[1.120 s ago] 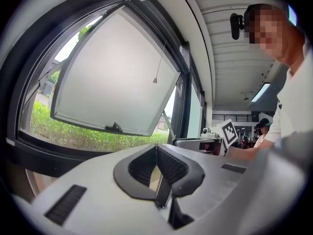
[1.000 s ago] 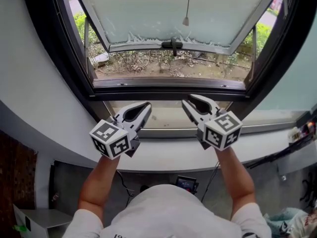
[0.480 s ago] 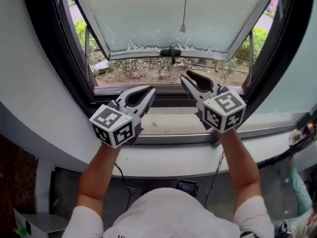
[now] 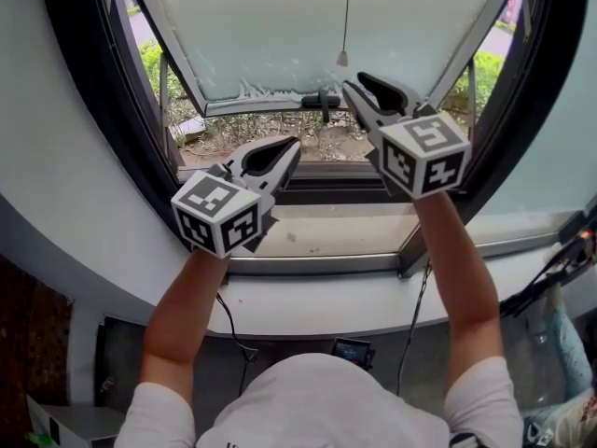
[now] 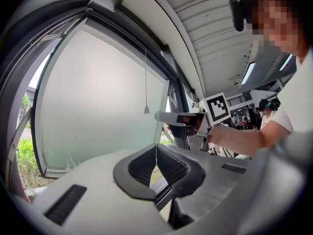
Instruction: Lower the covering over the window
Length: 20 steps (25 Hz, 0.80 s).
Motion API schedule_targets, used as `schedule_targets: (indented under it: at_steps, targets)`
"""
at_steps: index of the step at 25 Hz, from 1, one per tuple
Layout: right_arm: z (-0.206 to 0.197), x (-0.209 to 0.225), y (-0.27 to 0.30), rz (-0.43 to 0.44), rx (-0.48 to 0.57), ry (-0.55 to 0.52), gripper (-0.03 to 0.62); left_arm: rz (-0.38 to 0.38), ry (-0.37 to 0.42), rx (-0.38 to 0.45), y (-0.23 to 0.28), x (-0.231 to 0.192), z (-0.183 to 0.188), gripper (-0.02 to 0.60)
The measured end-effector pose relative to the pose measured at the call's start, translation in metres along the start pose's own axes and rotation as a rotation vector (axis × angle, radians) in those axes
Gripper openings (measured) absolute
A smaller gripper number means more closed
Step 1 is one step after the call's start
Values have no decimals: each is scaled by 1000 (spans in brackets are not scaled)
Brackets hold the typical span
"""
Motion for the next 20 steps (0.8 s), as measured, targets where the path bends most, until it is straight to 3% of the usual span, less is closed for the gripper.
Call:
schedule_targets:
  at_steps: [8,20]
  targets:
    - [28,5,27,-26,14,-15,167,-11,40,1,1,-1,8,15]
    - [32,12,57,-36,-35,-14,147,-23,83,-16,-1,-2,11,15]
Point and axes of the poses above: the fingertips, and each gripper's own axes: y forward along the fingers, x to its right, z out of its top, the point moved 5 cm from there along -y, backward along the fingers, and after that the axes turned 12 degrees about y, right-handed, at the moved point
